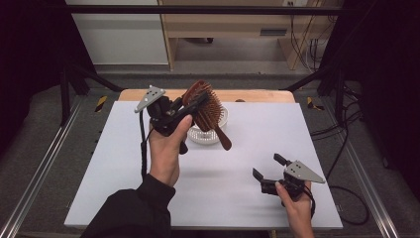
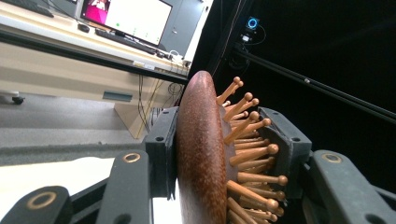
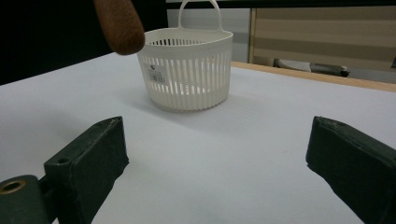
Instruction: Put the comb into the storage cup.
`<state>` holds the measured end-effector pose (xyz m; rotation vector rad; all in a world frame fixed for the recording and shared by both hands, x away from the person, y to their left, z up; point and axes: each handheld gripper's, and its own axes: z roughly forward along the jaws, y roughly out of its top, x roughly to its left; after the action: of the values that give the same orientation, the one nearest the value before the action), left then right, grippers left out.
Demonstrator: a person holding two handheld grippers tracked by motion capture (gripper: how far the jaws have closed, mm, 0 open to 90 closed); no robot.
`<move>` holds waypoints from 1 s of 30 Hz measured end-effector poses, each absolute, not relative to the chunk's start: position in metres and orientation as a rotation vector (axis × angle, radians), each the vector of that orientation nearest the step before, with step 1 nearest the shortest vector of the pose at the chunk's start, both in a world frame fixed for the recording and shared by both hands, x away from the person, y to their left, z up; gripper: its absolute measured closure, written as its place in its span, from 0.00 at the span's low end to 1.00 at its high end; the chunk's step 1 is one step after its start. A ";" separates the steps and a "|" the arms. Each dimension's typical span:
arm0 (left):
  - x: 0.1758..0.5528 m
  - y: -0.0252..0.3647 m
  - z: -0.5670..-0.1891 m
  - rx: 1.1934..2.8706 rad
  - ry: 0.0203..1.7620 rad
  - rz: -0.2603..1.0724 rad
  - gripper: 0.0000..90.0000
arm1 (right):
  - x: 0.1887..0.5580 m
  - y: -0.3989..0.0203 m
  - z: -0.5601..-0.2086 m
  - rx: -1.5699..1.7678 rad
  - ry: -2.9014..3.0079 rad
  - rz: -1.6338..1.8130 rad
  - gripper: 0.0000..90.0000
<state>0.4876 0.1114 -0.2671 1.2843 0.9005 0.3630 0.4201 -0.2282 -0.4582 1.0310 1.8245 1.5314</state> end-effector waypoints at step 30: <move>0.558 0.109 -0.260 1.150 0.949 0.459 0.57 | 0.421 -0.227 -0.462 1.035 1.822 1.536 0.04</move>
<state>0.5577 0.1095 -0.2604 1.1501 0.9494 0.4592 0.4212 -0.2275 -0.4624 1.0350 1.8215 1.5356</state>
